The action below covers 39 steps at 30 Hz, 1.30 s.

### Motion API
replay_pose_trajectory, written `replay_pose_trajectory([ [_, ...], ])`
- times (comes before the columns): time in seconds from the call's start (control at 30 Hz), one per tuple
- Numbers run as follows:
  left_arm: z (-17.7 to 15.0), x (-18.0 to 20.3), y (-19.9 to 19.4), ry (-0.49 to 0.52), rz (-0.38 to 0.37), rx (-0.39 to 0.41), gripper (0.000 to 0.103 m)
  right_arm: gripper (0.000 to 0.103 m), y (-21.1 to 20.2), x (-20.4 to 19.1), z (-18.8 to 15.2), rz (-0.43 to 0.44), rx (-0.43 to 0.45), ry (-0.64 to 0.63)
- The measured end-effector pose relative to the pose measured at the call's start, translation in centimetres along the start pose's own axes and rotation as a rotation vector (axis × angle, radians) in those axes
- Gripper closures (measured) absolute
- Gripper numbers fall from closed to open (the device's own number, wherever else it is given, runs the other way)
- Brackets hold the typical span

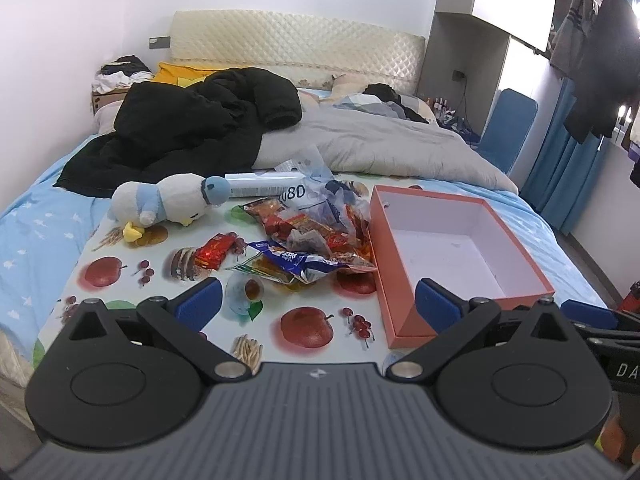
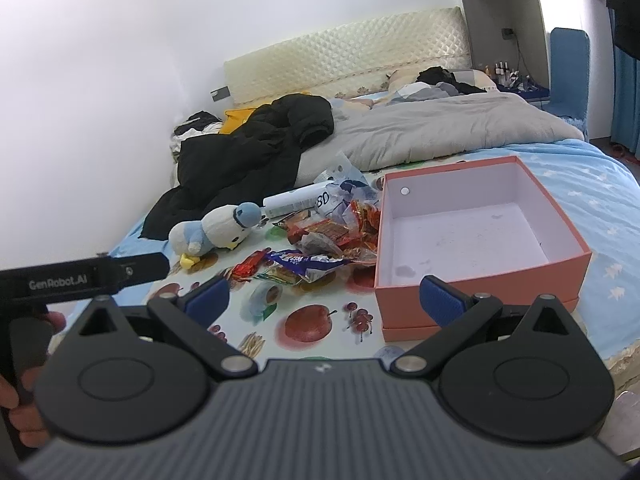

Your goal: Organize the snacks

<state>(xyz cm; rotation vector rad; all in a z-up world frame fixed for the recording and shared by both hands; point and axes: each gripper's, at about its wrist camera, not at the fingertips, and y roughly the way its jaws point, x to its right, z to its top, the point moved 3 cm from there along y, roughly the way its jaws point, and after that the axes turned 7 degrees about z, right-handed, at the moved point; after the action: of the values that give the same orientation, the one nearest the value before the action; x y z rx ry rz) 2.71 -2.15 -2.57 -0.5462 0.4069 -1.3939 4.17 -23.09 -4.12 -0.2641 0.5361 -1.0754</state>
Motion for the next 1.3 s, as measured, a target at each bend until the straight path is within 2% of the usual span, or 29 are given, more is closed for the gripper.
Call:
replay_pose_trajectory([
  [1.3, -0.8, -1.1, 0.1, 0.0, 0.0, -0.026, 0.0, 0.0, 0.8, -0.5, -0.9, 0.019, -0.022, 0.012],
])
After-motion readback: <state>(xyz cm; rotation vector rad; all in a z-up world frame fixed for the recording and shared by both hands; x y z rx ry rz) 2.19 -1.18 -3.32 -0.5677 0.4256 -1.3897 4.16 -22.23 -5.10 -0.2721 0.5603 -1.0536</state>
